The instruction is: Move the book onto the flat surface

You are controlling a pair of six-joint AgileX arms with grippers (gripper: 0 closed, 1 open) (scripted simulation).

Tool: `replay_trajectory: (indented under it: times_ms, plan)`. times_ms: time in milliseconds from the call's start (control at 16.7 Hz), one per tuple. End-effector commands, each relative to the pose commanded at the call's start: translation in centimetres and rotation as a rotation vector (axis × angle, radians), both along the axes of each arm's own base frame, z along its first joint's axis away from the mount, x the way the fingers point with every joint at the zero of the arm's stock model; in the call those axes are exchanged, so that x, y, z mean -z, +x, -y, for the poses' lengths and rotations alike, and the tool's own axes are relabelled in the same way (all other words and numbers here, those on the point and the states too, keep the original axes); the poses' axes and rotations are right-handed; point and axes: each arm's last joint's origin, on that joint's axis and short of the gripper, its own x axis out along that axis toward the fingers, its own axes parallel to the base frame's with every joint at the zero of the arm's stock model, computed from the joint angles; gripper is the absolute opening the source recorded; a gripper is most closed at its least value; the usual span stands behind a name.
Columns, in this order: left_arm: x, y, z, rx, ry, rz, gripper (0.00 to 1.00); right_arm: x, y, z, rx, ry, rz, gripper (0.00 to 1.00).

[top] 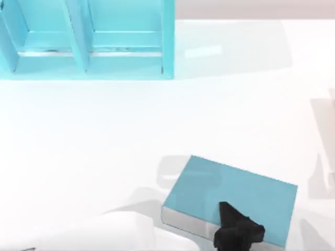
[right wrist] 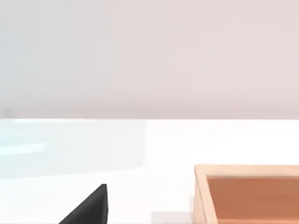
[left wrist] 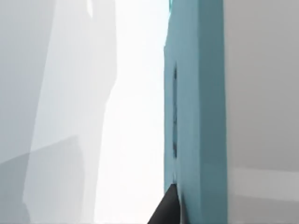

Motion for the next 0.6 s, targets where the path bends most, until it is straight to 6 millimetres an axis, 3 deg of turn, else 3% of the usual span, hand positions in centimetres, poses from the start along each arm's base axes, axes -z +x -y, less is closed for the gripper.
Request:
replay_trajectory:
  times_ms: [360,600]
  plan:
    - [0.0,0.0,0.0,0.0,0.0,0.0,0.98,0.0,0.0,0.0,0.0,0.0,0.0,1.0]
    - [0.0,0.0,0.0,0.0,0.0,0.0,1.0,0.0,0.0,0.0,0.0,0.0,0.0,1.0]
